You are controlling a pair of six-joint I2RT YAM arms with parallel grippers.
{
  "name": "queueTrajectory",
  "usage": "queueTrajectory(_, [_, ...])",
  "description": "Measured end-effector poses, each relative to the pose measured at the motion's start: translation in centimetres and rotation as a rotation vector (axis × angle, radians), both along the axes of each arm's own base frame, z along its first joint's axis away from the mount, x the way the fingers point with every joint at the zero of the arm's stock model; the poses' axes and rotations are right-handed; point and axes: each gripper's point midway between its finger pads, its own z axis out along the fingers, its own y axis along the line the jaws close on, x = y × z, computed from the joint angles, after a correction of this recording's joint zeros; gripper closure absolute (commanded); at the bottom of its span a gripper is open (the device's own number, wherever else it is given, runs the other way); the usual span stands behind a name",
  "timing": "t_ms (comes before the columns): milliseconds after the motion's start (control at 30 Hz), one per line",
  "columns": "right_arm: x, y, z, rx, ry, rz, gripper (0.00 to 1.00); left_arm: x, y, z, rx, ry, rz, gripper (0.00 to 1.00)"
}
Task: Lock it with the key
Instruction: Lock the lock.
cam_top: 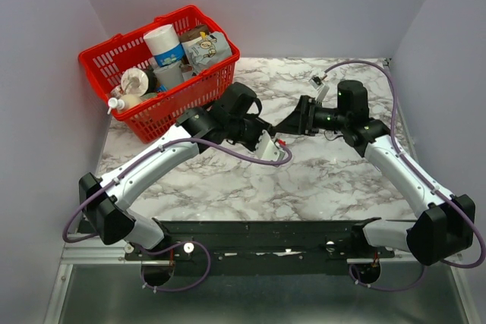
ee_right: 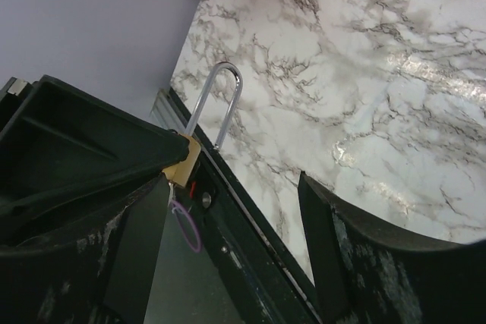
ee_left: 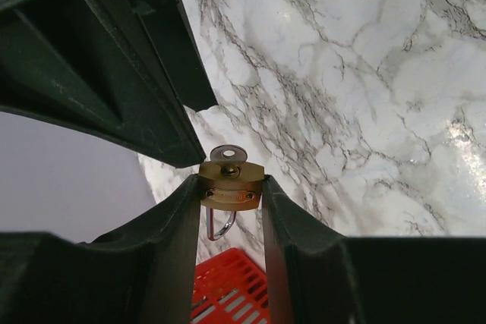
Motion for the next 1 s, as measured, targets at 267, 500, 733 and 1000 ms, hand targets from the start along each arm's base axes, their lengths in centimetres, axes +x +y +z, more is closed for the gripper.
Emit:
queueTrajectory(267, [0.0,0.5,0.9,0.032,-0.025,0.016,0.25,0.2,-0.4,-0.4,-0.021,0.06,0.053,0.83])
queueTrajectory(500, [-0.1,0.9,0.9,0.029,-0.027,0.018,0.4,0.7,-0.6,-1.8,-0.004,0.12,0.109,0.83])
queueTrajectory(733, [0.6,0.6,-0.1,0.0,-0.015,-0.038,0.4,1.6,-1.2,-1.5,-0.03,0.168,0.179,0.83])
queueTrajectory(1000, [0.7,0.8,-0.4,0.003,0.01,-0.057,0.45,2.2,-1.9,-1.0,-0.067,0.2,0.221,0.83])
